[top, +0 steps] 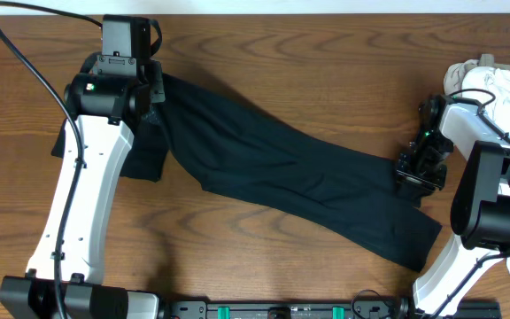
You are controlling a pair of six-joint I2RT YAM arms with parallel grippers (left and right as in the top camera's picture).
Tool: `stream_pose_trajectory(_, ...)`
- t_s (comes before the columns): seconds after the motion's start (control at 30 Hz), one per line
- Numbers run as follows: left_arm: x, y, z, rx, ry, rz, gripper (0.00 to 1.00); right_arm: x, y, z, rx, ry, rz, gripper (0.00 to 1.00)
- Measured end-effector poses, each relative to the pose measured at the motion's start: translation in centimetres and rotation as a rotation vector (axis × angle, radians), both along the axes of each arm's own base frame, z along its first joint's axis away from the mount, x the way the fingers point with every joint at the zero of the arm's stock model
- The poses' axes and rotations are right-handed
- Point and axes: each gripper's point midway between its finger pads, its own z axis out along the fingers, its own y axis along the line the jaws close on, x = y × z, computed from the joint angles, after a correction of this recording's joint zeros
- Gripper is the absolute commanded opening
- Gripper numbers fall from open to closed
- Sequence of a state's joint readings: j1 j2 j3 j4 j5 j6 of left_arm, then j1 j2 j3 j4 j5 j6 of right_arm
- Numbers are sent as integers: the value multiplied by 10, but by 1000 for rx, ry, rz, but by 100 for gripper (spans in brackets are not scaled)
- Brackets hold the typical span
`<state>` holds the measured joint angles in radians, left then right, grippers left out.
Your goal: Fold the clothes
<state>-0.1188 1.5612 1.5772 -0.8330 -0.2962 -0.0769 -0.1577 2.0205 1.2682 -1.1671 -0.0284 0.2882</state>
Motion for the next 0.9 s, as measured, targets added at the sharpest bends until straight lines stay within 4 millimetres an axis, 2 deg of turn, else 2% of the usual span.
stream_pose_trajectory(0.1,0,0,0,-1,0,1,6,2,-2,-1,-8,-7,-13,2)
stream_pose_trajectory(0.33,0,0,0,-1,0,1,6,12,-21,5,-13,-44,-80,2)
stream_pose_trajectory(0.43,0,0,0,-1,0,1,6,6,-27,10,-10,-19,-101,25)
stream_pose_trajectory(0.6,0,0,0,-1,0,1,6,-12,-30,17,10,51,-98,49)
stream_pose_trajectory(0.67,0,0,0,-1,0,1,6,-13,-30,17,15,54,-95,52)
stream_pose_trajectory(0.9,0,0,0,-1,-1,1,6,-14,-25,-2,32,21,-105,49)
